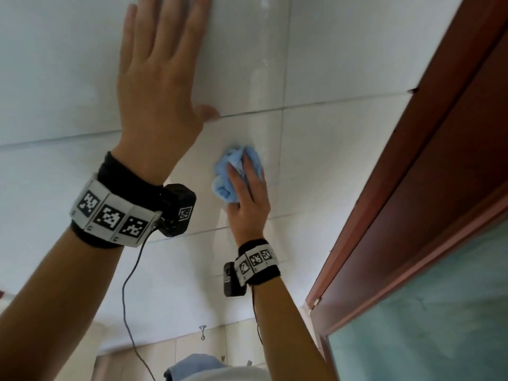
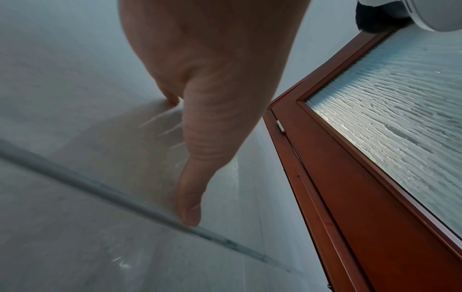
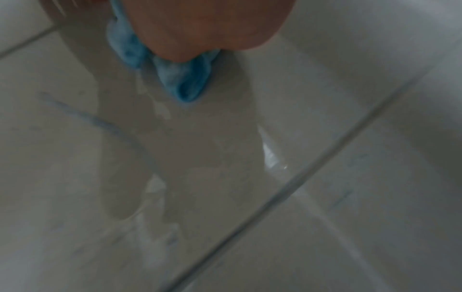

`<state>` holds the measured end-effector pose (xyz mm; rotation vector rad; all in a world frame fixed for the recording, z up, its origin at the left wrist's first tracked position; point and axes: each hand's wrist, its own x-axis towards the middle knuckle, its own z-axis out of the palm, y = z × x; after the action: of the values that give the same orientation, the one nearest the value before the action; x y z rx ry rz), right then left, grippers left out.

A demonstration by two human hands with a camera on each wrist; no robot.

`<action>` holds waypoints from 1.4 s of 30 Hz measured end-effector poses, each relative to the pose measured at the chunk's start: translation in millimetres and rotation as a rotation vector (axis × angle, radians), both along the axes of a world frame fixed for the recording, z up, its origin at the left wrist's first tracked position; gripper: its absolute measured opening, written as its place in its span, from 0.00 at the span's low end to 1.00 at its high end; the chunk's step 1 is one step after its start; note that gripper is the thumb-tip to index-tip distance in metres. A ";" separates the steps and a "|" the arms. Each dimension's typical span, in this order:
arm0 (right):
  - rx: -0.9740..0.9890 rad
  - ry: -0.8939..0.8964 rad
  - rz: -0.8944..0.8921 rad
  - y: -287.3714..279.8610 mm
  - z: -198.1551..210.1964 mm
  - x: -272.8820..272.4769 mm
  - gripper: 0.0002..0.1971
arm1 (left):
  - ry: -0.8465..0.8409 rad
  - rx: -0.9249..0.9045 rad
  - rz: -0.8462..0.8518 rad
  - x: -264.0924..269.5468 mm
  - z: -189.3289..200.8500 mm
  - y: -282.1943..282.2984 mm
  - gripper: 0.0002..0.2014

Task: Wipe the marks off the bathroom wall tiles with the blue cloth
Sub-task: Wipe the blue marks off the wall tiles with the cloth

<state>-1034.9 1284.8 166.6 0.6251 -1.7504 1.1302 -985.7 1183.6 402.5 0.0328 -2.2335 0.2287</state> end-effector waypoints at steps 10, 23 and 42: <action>-0.690 -0.217 -0.123 53.4 -11.6 -30.2 0.22 | -0.001 0.018 0.015 1.3 -1.1 2.8 0.58; -0.219 -0.201 -0.050 47.6 -41.7 3.0 0.30 | -0.003 0.010 0.019 3.1 -8.3 3.3 0.55; -0.699 -0.489 0.014 65.6 -44.4 6.9 0.20 | -0.006 0.010 0.017 1.7 -16.2 4.5 0.51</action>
<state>-1028.1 1350.4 122.2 -0.0785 -1.5673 1.8871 -984.0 1188.1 386.3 0.0564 -2.2412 0.2274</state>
